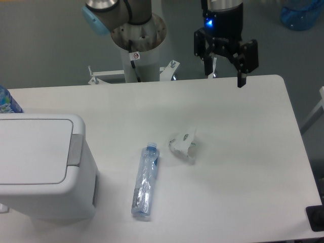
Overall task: Open the trash can
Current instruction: 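Move the open gripper across the table to above the white trash can lid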
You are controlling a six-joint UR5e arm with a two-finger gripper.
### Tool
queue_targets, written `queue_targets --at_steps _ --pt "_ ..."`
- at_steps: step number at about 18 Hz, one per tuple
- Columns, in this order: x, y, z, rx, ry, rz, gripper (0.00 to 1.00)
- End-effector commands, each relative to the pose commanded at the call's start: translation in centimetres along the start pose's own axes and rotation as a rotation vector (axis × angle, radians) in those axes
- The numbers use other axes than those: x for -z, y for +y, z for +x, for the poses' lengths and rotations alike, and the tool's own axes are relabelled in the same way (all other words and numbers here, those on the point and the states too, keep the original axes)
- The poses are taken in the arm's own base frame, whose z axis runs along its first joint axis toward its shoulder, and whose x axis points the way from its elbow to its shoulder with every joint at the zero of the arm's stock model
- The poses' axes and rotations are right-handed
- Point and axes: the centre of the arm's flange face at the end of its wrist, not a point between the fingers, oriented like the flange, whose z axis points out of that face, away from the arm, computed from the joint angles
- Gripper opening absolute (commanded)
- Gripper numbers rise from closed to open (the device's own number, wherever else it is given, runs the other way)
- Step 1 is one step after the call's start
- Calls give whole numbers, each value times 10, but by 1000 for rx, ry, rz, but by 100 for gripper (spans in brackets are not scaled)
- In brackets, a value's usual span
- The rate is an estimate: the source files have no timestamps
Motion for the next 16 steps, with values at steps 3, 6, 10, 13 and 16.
queue_targets --at_steps 3,6,10,13,16 --pt "0 -2 0 -1 0 1 100" --pt "1 -4 -1 66 -3 7 100" --pt "7 -21 -1 243 1 76 100" --pt "8 -39 3 367 29 153 100" --pt "6 -69 11 469 39 212 100"
